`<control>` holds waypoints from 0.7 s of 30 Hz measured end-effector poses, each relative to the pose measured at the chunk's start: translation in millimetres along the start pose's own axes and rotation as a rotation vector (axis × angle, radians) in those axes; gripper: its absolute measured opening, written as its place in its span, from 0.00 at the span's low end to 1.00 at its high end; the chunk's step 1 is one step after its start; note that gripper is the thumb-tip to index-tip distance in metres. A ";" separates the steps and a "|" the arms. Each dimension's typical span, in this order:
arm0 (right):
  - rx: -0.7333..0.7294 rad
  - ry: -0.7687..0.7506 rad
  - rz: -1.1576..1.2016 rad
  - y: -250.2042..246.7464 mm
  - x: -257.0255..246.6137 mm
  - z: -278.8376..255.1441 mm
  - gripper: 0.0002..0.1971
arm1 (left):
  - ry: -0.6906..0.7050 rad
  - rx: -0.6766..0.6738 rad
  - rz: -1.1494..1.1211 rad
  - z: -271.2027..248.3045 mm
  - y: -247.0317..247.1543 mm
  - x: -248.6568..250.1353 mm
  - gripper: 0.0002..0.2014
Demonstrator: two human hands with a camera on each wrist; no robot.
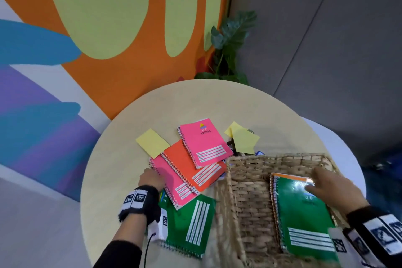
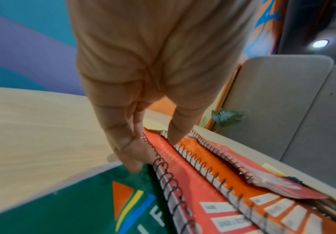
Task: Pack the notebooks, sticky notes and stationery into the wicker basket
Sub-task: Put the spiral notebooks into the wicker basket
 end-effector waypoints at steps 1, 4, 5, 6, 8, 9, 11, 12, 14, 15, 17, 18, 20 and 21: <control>0.045 -0.078 0.044 -11.4 -19.5 2.5 0.11 | -0.017 0.000 0.000 3.1 0.4 3.9 0.21; 0.125 -0.288 0.169 -37.7 -86.8 15.1 0.10 | -0.054 -0.010 0.033 9.6 -0.2 11.1 0.19; 0.141 -0.348 0.198 -43.5 -109.6 23.5 0.10 | -0.059 -0.025 0.043 12.2 -0.6 12.0 0.18; 0.152 -0.408 0.217 -47.8 -132.6 33.2 0.10 | -0.052 -0.045 0.051 14.6 -1.1 12.3 0.17; 0.134 -0.499 0.221 -48.7 -175.0 61.3 0.11 | -0.022 -0.085 0.003 22.7 -0.9 10.0 0.18; 0.099 -0.510 0.210 -45.7 -195.5 78.9 0.12 | 0.002 -0.110 -0.049 26.4 -0.1 8.6 0.20; 0.028 -0.495 0.196 -34.0 -232.8 113.4 0.16 | 0.053 -0.148 -0.184 30.9 0.1 6.7 0.21; -0.004 -0.484 0.194 -26.7 -249.5 130.3 0.18 | 0.081 -0.168 -0.240 30.4 -0.9 6.0 0.19; -0.078 -0.451 0.157 -10.8 -274.7 152.8 0.20 | 0.109 -0.237 -0.340 25.7 -2.6 2.9 0.16; -0.155 -0.419 0.114 2.5 -281.7 163.9 0.20 | 0.118 -0.273 -0.387 19.4 -6.3 2.2 0.16; -0.266 -0.398 0.082 26.4 -288.8 178.5 0.17 | 0.151 -0.310 -0.440 5.3 -17.1 0.5 0.15; -0.322 -0.406 0.024 40.7 -289.9 186.8 0.15 | 0.164 -0.314 -0.459 -1.3 -23.4 -1.5 0.14; -0.391 -0.367 0.004 57.0 -292.0 190.2 0.10 | 0.189 -0.311 -0.488 -14.2 -37.6 -7.3 0.11; -0.359 -0.353 0.009 64.7 -294.7 191.8 0.12 | 0.208 -0.306 -0.499 -21.3 -46.6 -11.0 0.09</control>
Point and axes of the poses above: each hand's wrist, its own z-axis towards the middle knuckle, its own y-axis out of the palm, x = y × z, the point moved 2 cm from there along z, towards the middle knuckle, and after that the axes turned 13 degrees about -y, right-handed, at the moved point
